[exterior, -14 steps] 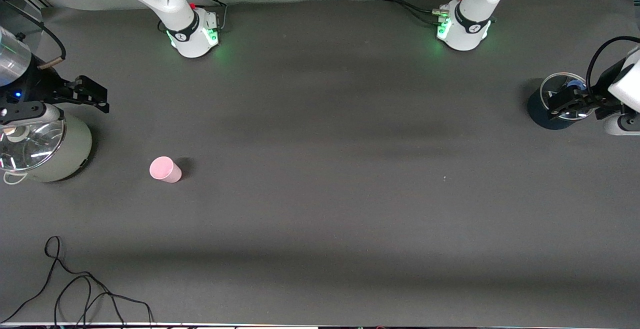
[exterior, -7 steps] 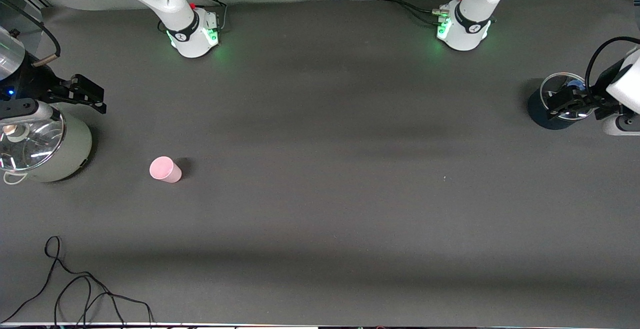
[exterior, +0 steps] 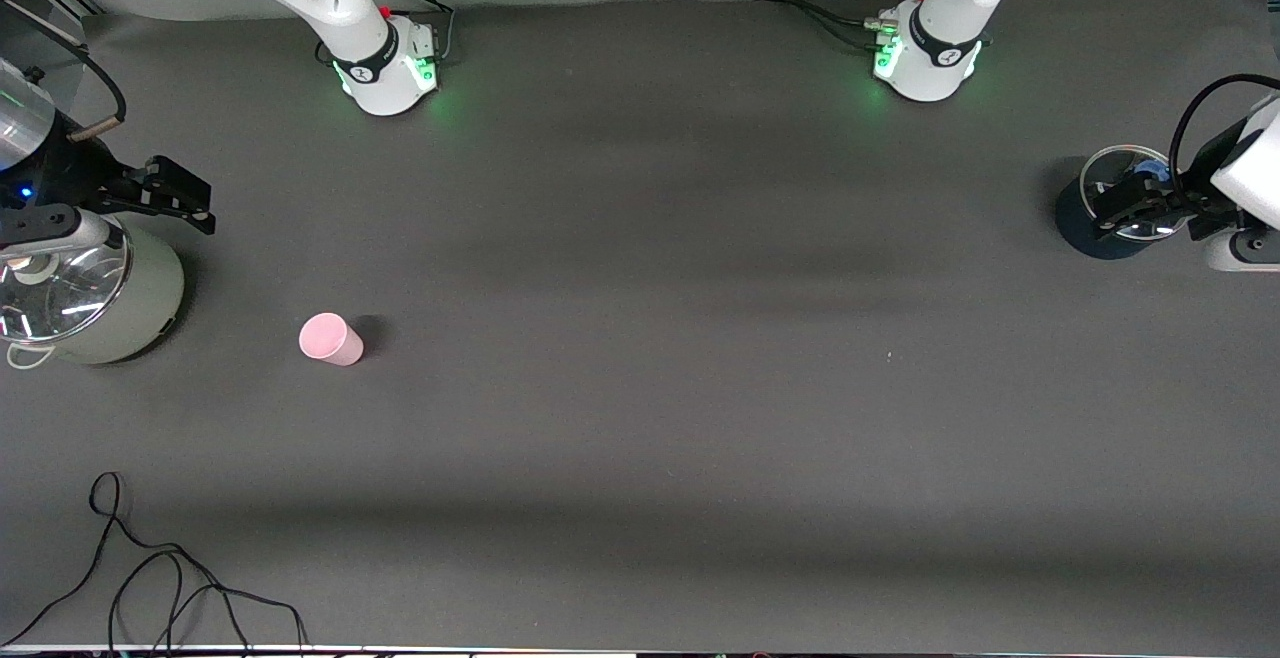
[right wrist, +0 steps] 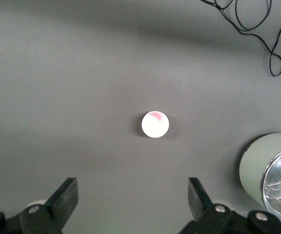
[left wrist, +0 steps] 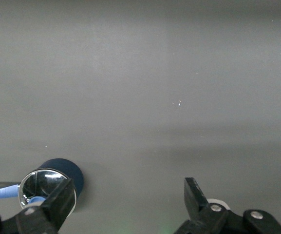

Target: Transfer pink cup from left to right arm

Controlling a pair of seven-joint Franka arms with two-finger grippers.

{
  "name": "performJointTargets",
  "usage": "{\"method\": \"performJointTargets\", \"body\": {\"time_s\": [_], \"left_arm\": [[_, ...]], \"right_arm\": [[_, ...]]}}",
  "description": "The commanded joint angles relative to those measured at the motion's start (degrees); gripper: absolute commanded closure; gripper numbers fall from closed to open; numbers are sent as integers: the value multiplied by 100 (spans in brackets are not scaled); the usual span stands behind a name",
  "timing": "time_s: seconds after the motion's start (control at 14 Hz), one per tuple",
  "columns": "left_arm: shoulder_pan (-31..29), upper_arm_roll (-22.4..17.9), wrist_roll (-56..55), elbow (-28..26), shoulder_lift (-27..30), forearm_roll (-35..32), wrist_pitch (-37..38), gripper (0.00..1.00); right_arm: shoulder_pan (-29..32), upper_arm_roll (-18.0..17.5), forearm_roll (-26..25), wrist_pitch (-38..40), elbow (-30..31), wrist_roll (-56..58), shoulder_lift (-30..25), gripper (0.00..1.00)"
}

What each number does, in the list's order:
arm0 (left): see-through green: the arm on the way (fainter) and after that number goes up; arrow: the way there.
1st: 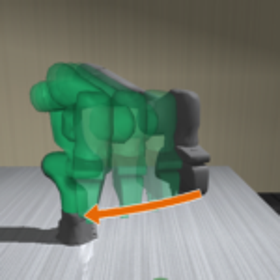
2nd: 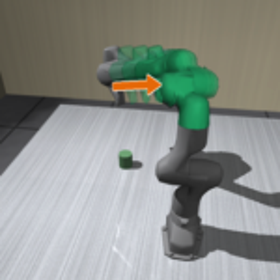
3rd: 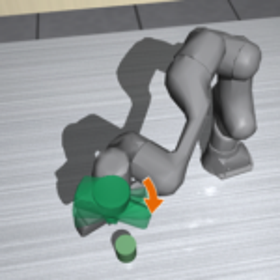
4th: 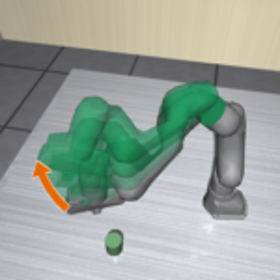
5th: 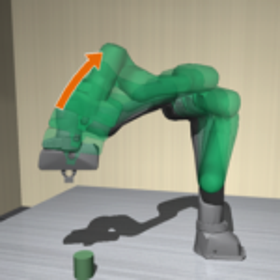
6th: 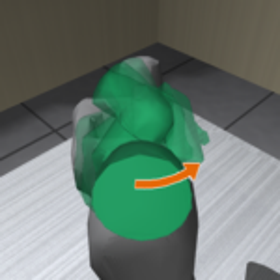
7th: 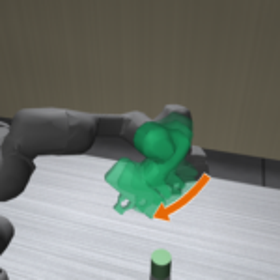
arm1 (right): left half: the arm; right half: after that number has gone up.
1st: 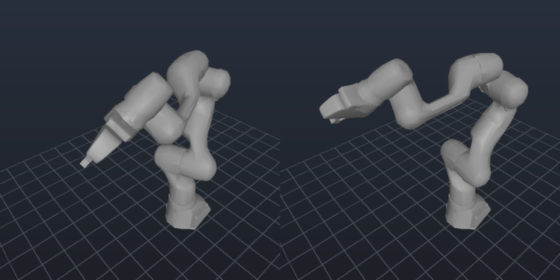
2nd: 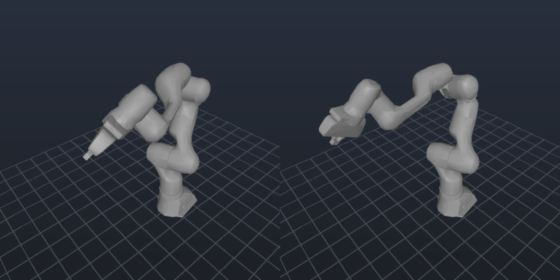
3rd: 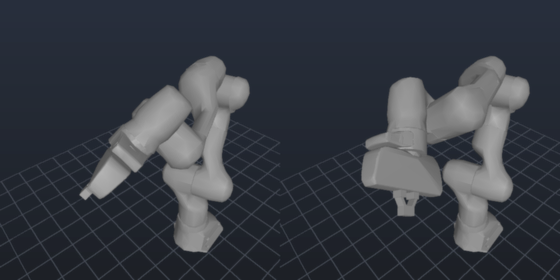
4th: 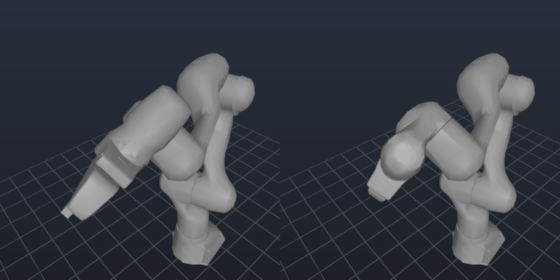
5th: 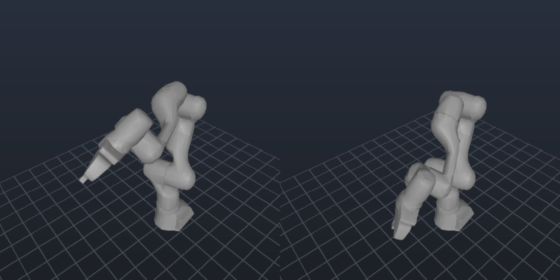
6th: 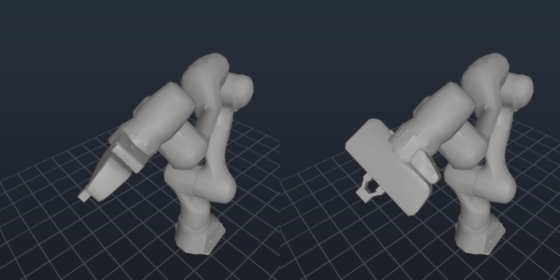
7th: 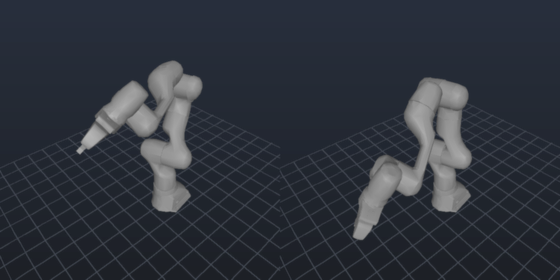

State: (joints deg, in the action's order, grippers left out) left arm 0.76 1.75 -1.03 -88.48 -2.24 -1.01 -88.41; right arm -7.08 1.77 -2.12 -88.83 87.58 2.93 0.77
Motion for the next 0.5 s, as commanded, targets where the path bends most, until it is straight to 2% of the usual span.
{"method": "performJointTargets", "body": {"time_s": [0.0,0.21,0.43], "left_arm": [[38,-8,50,-12,48,-75,-44,0],[38,-8,50,6,22,-75,-10,0],[30,-8,50,15,22,-75,-18,0]], "right_arm": [[40,-36,107,6,-127,-74,64,0],[67,-19,177,6,-119,-74,73,0],[102,25,554,6,-110,-74,90,0]]}}
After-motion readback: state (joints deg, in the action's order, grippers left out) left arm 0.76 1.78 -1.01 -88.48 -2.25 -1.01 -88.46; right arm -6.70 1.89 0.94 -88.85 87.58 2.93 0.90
